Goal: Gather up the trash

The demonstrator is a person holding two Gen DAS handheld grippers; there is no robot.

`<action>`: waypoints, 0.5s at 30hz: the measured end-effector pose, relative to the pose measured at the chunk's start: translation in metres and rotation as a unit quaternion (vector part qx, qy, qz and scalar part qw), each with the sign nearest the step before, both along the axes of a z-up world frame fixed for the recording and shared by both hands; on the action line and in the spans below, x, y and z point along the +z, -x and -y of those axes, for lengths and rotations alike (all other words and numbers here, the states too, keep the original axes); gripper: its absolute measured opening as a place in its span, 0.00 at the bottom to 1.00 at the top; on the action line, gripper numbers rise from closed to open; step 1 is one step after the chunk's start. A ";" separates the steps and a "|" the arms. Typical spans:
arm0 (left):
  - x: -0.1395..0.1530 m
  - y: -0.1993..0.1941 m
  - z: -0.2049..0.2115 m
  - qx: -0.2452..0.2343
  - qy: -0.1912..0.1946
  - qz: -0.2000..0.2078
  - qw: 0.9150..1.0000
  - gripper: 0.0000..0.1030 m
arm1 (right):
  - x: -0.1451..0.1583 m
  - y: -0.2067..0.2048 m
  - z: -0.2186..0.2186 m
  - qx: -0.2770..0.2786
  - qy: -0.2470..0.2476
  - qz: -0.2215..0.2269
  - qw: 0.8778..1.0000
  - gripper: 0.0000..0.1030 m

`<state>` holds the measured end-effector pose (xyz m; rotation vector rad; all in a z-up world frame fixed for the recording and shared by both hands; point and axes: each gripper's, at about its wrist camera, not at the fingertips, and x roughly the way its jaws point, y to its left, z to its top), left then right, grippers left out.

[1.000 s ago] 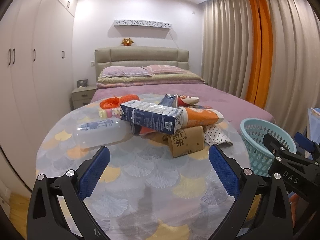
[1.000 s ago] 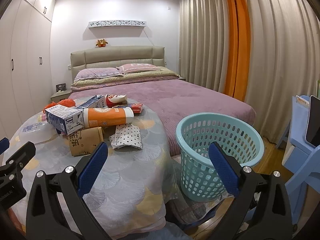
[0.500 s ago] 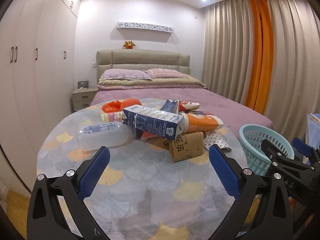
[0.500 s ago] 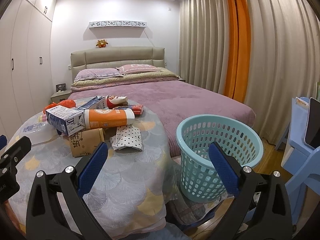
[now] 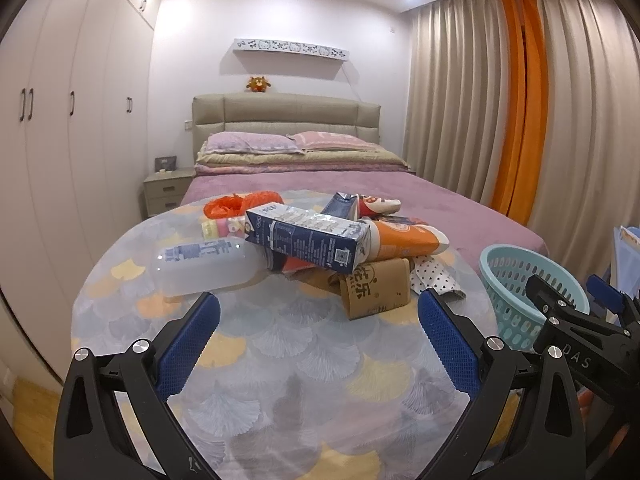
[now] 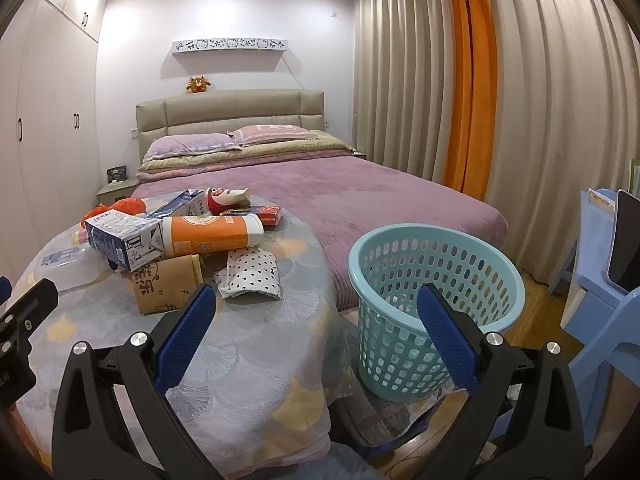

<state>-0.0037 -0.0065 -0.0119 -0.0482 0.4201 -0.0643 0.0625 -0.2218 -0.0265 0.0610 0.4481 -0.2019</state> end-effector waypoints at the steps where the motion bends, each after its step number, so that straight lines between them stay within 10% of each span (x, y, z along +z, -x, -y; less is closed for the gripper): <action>1: 0.000 0.000 0.000 -0.001 0.000 0.000 1.000 0.93 | 0.000 0.000 0.000 0.000 0.001 0.000 1.000 0.93; 15: -0.003 0.000 -0.004 -0.004 0.008 -0.007 1.000 0.93 | -0.002 0.001 -0.002 -0.002 0.006 0.000 1.000 0.93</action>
